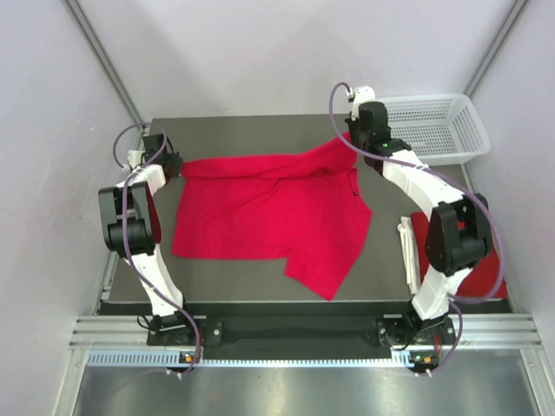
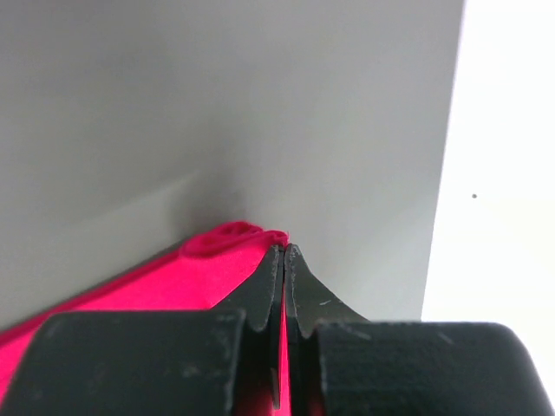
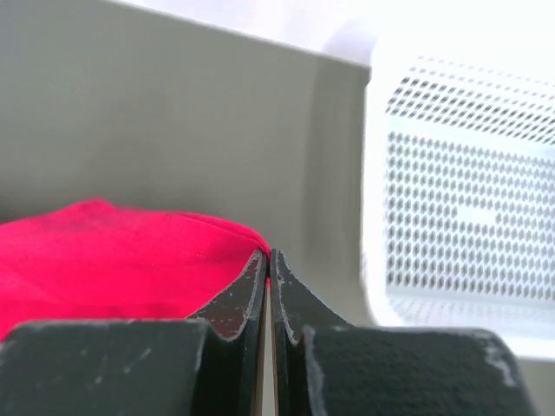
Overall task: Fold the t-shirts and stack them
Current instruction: Fold the tshirt
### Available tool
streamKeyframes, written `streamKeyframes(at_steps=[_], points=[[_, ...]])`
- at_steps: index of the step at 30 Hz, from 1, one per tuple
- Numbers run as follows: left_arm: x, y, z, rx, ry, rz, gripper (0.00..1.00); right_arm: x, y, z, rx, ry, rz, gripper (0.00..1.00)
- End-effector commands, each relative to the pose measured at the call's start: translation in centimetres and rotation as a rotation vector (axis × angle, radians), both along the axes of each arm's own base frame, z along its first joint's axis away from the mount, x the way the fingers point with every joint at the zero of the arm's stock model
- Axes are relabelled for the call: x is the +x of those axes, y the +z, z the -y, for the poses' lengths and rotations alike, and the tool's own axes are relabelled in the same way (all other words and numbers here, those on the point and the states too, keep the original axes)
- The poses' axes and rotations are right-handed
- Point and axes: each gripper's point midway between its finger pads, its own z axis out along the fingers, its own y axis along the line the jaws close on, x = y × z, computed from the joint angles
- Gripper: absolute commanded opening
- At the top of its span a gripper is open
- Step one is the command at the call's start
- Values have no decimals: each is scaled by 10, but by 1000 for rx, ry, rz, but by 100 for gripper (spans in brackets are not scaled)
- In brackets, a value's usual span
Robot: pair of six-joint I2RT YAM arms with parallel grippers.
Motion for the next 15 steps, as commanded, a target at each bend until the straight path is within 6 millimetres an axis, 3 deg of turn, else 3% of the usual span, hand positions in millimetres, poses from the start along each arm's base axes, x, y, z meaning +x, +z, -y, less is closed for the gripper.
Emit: streamKeyframes(at_steps=[1, 4, 5, 6, 7, 9, 11, 12, 13, 15], points=[[41, 33, -1, 9, -24, 187, 0, 41, 29, 13, -13, -25, 134, 0], [57, 44, -6, 35, -28, 246, 0, 64, 45, 14, 8, -12, 217, 0], [61, 38, -8, 50, -34, 237, 0, 73, 38, 10, 13, 8, 223, 0], [69, 49, -10, 69, -35, 264, 0, 81, 45, 11, 20, 9, 246, 0], [74, 43, -11, 77, -40, 257, 0, 88, 32, 10, 11, 13, 232, 0], [85, 51, -15, 108, -51, 275, 0, 101, 37, 8, 10, 19, 271, 0], [92, 48, -19, 135, -48, 275, 0, 113, 23, 4, -3, 35, 264, 0], [97, 55, -22, 159, -51, 290, 0, 120, 33, 2, 3, 40, 292, 0], [99, 51, -24, 175, -46, 280, 0, 126, 20, -1, -7, 50, 280, 0], [105, 56, -29, 210, -46, 285, 0, 134, 27, -5, 1, 62, 326, 0]])
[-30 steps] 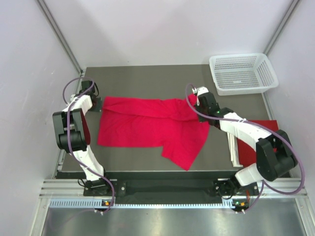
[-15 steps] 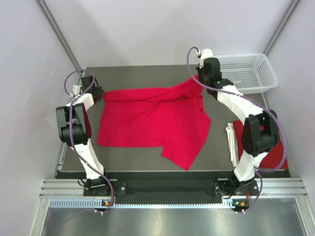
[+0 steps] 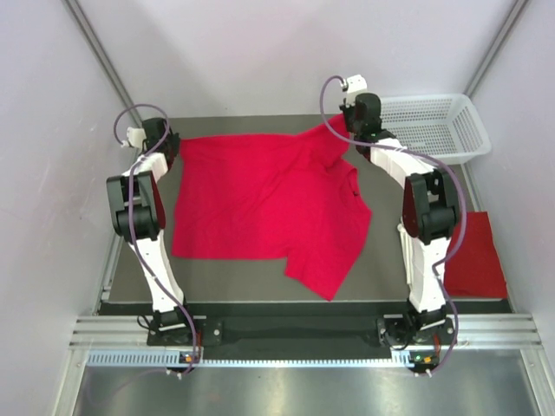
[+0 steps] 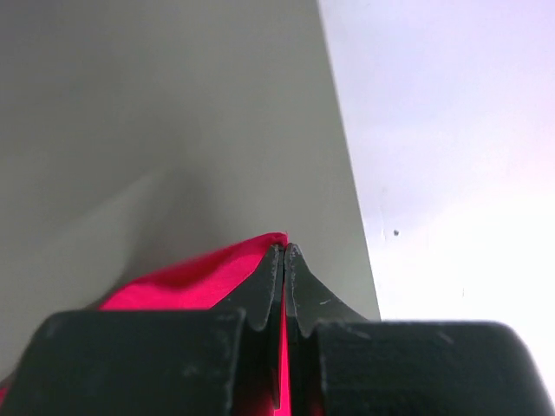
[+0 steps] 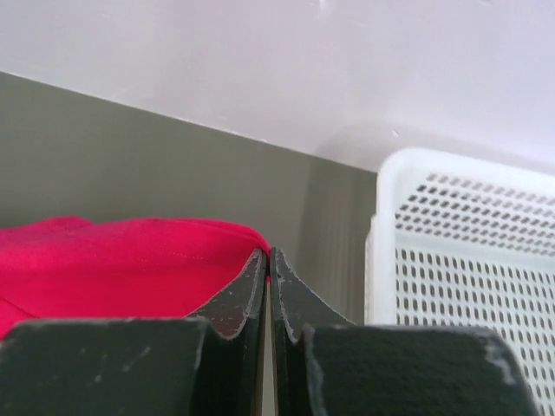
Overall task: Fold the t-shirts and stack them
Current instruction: Fold the tshirt
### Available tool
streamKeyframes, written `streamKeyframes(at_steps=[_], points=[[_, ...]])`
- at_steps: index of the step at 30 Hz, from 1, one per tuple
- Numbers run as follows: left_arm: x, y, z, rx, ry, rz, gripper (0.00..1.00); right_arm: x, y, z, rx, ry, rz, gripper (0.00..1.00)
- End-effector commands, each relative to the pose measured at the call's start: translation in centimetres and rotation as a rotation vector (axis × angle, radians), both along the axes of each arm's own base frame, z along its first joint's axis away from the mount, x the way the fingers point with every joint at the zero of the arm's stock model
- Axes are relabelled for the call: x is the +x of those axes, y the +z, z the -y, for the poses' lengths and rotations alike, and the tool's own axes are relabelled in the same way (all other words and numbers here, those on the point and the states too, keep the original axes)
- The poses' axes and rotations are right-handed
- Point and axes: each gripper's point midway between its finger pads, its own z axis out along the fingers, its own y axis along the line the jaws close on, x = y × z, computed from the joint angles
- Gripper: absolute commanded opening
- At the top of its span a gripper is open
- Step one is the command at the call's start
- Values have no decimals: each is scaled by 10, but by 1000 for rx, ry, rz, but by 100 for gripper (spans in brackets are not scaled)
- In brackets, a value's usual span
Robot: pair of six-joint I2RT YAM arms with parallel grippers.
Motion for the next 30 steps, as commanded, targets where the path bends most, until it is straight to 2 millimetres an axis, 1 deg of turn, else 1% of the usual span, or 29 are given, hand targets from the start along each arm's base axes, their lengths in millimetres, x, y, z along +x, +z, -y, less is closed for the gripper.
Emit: streamKeyframes(at_steps=[1, 2, 3, 4, 5, 6, 7, 9, 10, 11, 12, 13, 15, 17, 18, 19, 21, 22, 24, 26, 27, 28, 30], points=[[22, 33, -15, 112, 17, 96, 0, 26, 50, -7, 19, 36, 185, 0], [24, 30, -18, 133, 23, 87, 0, 31, 45, -9, 14, 42, 196, 0], [27, 33, -20, 145, 24, 94, 0, 35, 51, -10, 15, 43, 214, 0], [30, 27, -22, 154, 27, 86, 0, 40, 42, -11, 8, 46, 207, 0], [31, 26, -24, 164, 30, 83, 0, 43, 39, -13, -10, 57, 212, 0], [36, 32, -26, 180, 30, 93, 0, 47, 45, -14, -11, 59, 240, 0], [38, 25, -27, 182, 30, 81, 0, 51, 37, -15, -17, 62, 236, 0], [43, 24, -29, 195, 33, 78, 0, 56, 41, -16, -27, 65, 262, 0], [44, 23, -31, 199, 35, 75, 0, 59, 37, -16, -32, 66, 266, 0], [46, 23, -32, 210, 38, 70, 0, 61, 39, -17, -42, 70, 287, 0], [45, 21, -36, 221, 51, 55, 0, 63, 44, -17, -44, 70, 304, 0], [45, 20, -38, 231, 57, 46, 0, 66, 38, -18, -55, 71, 304, 0], [44, 21, -44, 265, 76, 32, 0, 72, 46, -18, -59, 71, 336, 0], [44, 25, -48, 282, 87, 29, 0, 76, 42, -20, -68, 76, 341, 0], [44, 27, -50, 296, 88, 30, 0, 80, 50, -21, -67, 75, 361, 0], [45, 25, -50, 302, 85, 28, 0, 83, 44, -21, -73, 75, 354, 0], [48, 26, -50, 311, 76, 29, 0, 87, 48, -22, -76, 76, 368, 0], [50, 22, -48, 306, 66, 26, 0, 88, 42, -23, -84, 77, 363, 0], [51, 21, -46, 305, 50, 24, 0, 89, 36, -23, -96, 80, 355, 0], [50, 17, -43, 303, 27, 10, 0, 88, 36, -21, -110, 82, 351, 0], [49, 17, -43, 304, 21, 7, 0, 86, 27, -22, -115, 87, 333, 0], [48, 18, -42, 303, 13, 3, 0, 83, 32, -22, -120, 93, 335, 0], [44, 14, -41, 296, -1, -14, 0, 78, 25, -22, -130, 108, 309, 0]])
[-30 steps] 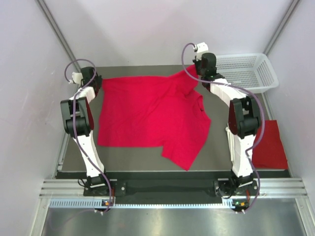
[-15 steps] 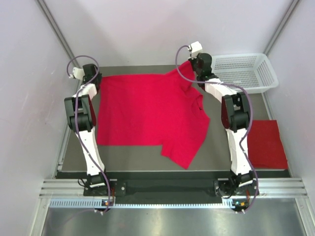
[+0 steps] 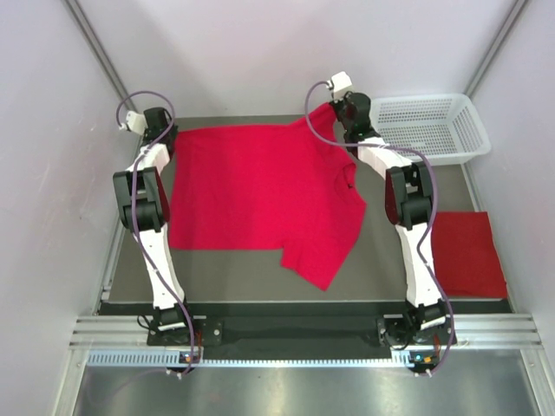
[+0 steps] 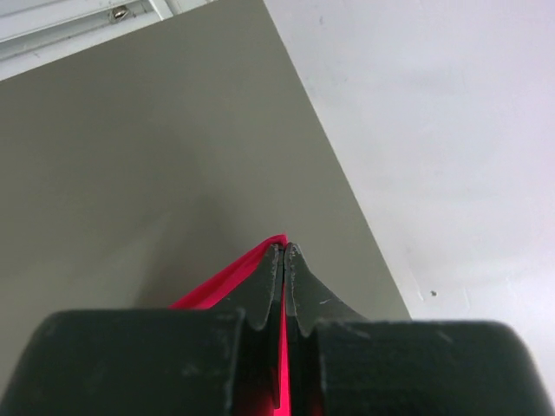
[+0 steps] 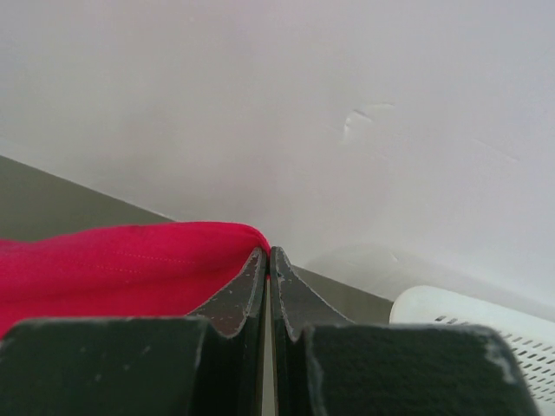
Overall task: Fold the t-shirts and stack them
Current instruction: Fold the tshirt
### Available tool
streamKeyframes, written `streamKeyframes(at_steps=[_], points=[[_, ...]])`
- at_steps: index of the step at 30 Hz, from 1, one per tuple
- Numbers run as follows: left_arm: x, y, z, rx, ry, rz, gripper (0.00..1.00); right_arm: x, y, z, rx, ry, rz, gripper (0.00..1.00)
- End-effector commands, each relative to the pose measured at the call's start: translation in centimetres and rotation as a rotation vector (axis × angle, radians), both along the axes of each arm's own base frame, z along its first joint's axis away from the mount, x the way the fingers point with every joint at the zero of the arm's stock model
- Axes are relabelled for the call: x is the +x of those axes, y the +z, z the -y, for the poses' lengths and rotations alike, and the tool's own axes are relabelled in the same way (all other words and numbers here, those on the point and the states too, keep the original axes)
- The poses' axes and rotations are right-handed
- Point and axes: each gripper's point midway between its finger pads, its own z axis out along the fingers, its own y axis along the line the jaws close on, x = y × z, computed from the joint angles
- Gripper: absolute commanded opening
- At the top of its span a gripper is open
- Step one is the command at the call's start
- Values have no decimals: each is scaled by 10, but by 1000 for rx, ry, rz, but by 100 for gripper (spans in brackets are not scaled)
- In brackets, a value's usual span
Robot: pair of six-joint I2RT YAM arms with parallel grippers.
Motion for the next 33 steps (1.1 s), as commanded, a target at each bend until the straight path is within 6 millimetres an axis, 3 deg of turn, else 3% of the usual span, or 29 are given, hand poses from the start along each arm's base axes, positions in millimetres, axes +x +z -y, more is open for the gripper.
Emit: streamKeyframes(at_steps=[1, 3, 4, 6, 7, 8, 9, 10, 12, 13, 15, 16, 19, 20, 22, 27, 28, 29, 33], points=[[-1, 12, -9, 27, -10, 2, 0, -6, 37, 4, -13, 15, 71, 0], [-4, 13, -10, 30, -20, -12, 0, -12, 30, 6, -26, 20, 40, 0], [-5, 18, -11, 31, -25, -5, 0, -17, 41, 7, -24, 18, 48, 0], [-12, 9, -10, 6, -53, -42, 0, -26, 31, 9, -30, 20, 8, 0], [-15, 12, -9, -3, -62, -43, 0, -33, 43, 8, -18, 21, 16, 0], [-20, 5, -10, -16, -65, -62, 0, -40, 29, 8, -24, 27, -18, 0], [-23, 5, -7, -25, -83, -70, 0, -45, 29, 10, -28, 26, -27, 0], [-28, 5, -8, -27, -86, -86, 0, -52, 41, 10, -31, 28, -14, 0], [-38, 0, -9, -5, -96, -140, 0, -64, 29, 15, -47, 15, -56, 0], [-44, -3, -8, -1, -98, -173, 0, -70, 39, 19, -43, 6, -45, 0], [-51, -7, -9, 8, -107, -212, 0, -81, 29, 26, -53, -15, -80, 0], [-55, -7, -9, 3, -115, -222, 0, -88, 38, 27, -43, -19, -74, 0], [-68, -7, -7, 4, -127, -259, 0, -107, 35, 30, -31, -16, -117, 0], [-73, -10, -5, 2, -134, -275, 0, -116, 21, 30, -36, -13, -155, 0], [-79, -2, -3, 5, -142, -273, 0, -128, 23, 32, -18, -14, -172, 0], [-107, -9, -2, 25, -143, -360, 0, -157, -2, 33, 3, -18, -258, 0], [-115, -15, -2, 25, -144, -383, 0, -162, -1, 32, 18, -18, -261, 0], [-118, -17, -1, 33, -151, -393, 0, -170, -13, 31, 15, -10, -290, 0], [-140, -30, 3, 29, -166, -471, 0, -192, -31, 26, 26, 2, -339, 0]])
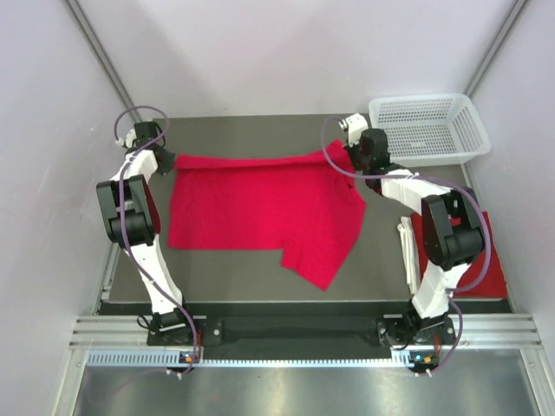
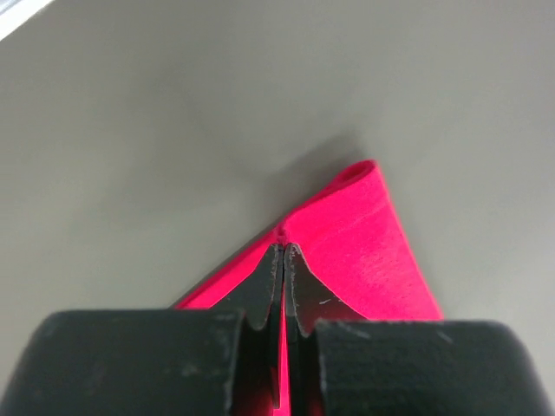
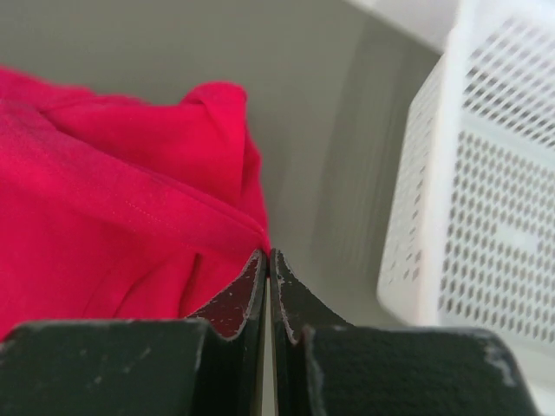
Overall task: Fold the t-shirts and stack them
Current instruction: Fold the tshirt
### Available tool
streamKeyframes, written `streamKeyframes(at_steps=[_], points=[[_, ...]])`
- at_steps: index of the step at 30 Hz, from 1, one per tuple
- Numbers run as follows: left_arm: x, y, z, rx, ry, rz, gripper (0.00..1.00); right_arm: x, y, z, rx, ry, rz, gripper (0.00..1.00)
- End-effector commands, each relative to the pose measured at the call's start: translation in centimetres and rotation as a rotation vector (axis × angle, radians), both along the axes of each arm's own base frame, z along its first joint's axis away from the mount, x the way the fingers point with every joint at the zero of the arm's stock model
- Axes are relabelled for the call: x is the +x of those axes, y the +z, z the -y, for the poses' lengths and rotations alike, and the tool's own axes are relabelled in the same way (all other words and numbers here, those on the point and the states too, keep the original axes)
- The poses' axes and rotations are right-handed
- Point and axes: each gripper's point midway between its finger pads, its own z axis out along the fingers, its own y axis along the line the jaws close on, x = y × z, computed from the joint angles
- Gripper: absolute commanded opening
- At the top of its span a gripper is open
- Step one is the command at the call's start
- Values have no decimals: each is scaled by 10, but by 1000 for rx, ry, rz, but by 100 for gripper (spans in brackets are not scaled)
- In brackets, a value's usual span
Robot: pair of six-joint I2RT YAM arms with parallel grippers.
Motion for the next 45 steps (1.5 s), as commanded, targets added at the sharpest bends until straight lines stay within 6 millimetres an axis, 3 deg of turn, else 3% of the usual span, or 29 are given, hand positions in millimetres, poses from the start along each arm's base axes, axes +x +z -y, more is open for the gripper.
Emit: streamKeyframes(at_steps=[1, 5, 12, 16, 23, 30, 45], points=[[-25, 7, -7, 41, -7, -60, 0, -18, 16, -7, 41, -6, 12, 0], [-36, -1, -3, 39, -31, -80, 0, -40, -2, -8, 32, 0, -33, 0], [-49, -10, -1, 51, -48, -121, 0, -54, -22, -4, 4, -22, -67, 0], [-55, -7, -4, 67, -40, -141, 0, -55, -23, 2, -16, -49, -65, 0], [-57, 16, -7, 93, -39, -122, 0, -57, -16, 1, 0, -51, -55, 0], [-77, -8, -2, 73, -41, -192, 0, -68, -16, 2, 13, -60, -63, 0], [-98, -34, -4, 86, -22, -276, 0, -83, -57, -3, -21, -41, -232, 0]])
